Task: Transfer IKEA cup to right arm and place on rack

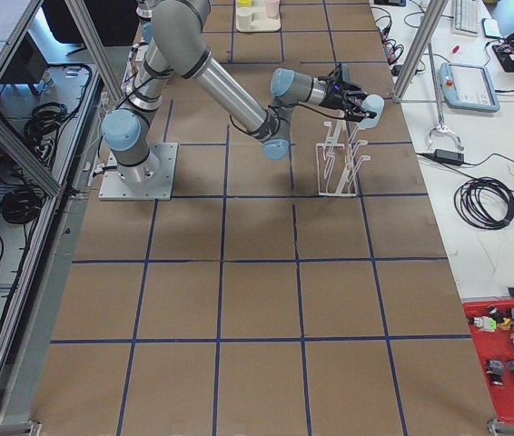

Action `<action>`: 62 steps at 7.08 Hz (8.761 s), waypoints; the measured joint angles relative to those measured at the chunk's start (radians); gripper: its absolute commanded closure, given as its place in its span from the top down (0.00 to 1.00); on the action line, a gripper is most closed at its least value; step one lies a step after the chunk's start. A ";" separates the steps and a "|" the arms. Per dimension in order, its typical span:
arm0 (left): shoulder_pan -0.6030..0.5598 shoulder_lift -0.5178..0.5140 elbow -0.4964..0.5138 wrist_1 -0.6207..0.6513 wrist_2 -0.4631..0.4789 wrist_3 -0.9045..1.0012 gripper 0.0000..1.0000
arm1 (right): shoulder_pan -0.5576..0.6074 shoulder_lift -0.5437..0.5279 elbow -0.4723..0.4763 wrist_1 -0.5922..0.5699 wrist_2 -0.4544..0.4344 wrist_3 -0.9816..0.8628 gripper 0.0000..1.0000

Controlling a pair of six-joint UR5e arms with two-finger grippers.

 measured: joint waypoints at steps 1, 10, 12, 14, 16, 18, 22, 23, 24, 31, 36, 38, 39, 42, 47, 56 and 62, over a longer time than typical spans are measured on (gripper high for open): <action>0.067 0.031 -0.050 0.003 0.000 0.082 0.99 | 0.010 0.012 0.002 -0.006 -0.001 0.002 0.08; 0.393 0.133 -0.450 0.267 0.019 0.483 0.99 | 0.013 0.041 0.004 -0.008 -0.010 -0.004 1.00; 0.395 0.114 -0.590 0.469 0.015 0.482 0.99 | 0.014 0.015 0.003 -0.002 -0.012 -0.002 1.00; 0.395 0.058 -0.677 0.625 0.013 0.481 0.99 | 0.027 -0.070 0.007 0.028 -0.007 0.000 1.00; 0.397 0.003 -0.718 0.692 0.021 0.480 0.99 | 0.075 -0.182 0.020 0.051 -0.003 0.002 1.00; 0.405 -0.003 -0.734 0.696 0.025 0.480 0.99 | 0.113 -0.305 0.094 0.103 0.001 0.031 1.00; 0.410 0.002 -0.716 0.699 0.028 0.486 0.28 | 0.168 -0.459 0.260 0.121 0.010 0.386 1.00; 0.410 0.003 -0.708 0.698 0.029 0.488 0.13 | 0.185 -0.465 0.276 0.116 0.012 0.473 1.00; 0.410 0.003 -0.698 0.696 0.030 0.490 0.02 | 0.198 -0.467 0.287 0.113 0.031 0.586 1.00; 0.398 0.046 -0.273 0.189 0.014 0.483 0.00 | 0.209 -0.471 0.353 0.091 0.131 1.165 1.00; 0.326 -0.095 0.039 0.058 -0.189 0.507 0.00 | 0.208 -0.471 0.367 0.066 0.127 1.172 1.00; 0.276 -0.161 0.071 0.167 -0.447 0.520 0.00 | 0.208 -0.476 0.369 0.063 0.129 1.181 1.00; 0.255 -0.186 0.065 0.252 -0.606 0.522 0.02 | 0.208 -0.477 0.369 0.063 0.131 1.220 1.00; 0.168 -0.217 0.019 0.481 -0.898 0.549 0.04 | 0.209 -0.487 0.379 0.066 0.134 1.491 1.00; 0.069 -0.224 -0.269 1.083 -1.086 0.566 0.05 | 0.299 -0.539 0.456 0.072 0.138 1.588 1.00; 0.025 -0.216 -0.656 1.680 -1.314 0.509 0.06 | 0.362 -0.544 0.441 0.242 0.125 1.591 0.96; 0.006 -0.218 -0.654 1.681 -1.309 0.497 0.08 | 0.452 -0.556 0.366 0.374 0.098 1.748 0.96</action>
